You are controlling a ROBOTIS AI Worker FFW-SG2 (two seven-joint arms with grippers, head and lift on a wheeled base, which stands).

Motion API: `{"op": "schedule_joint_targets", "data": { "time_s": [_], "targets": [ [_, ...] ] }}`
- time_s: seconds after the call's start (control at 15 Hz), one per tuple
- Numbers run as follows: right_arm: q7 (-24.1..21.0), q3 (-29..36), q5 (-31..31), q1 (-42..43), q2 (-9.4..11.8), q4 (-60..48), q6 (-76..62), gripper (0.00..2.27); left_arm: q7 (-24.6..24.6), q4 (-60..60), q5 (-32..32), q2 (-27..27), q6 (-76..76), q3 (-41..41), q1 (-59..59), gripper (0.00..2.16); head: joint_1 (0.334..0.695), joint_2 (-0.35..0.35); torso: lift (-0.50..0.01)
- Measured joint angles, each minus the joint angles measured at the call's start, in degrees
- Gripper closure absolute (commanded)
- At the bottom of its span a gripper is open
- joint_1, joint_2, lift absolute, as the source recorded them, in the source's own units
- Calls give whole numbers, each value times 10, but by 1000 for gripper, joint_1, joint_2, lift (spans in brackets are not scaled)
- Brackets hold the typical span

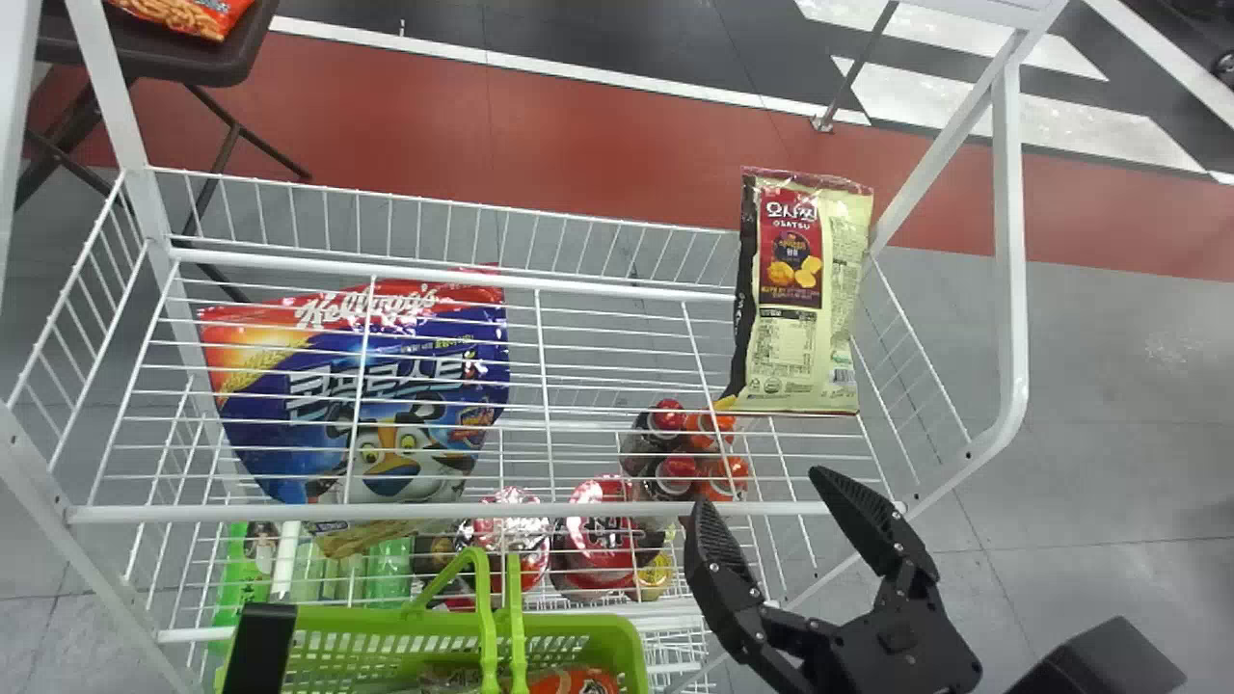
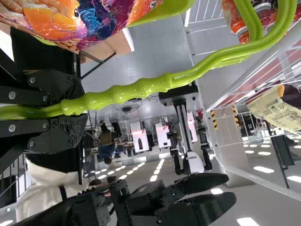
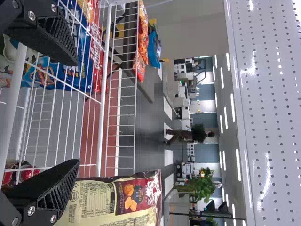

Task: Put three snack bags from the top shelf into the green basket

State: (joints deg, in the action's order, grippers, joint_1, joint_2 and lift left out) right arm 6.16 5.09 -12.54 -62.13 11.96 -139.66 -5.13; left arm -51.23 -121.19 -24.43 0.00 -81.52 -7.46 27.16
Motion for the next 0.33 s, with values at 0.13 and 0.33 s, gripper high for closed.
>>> {"op": "schedule_joint_targets", "data": {
  "time_s": [0.13, 0.33],
  "targets": [
    [0, 0, 1, 1, 1, 0, -3, 76, 0, 0, 0, 0, 0, 0, 0, 2145, 695, -350, -50],
    [0, 0, 1, 2, 3, 0, -5, 76, 1, -2, 0, 0, 0, 1, 2, 2145, 695, -350, -50]
  ]
}}
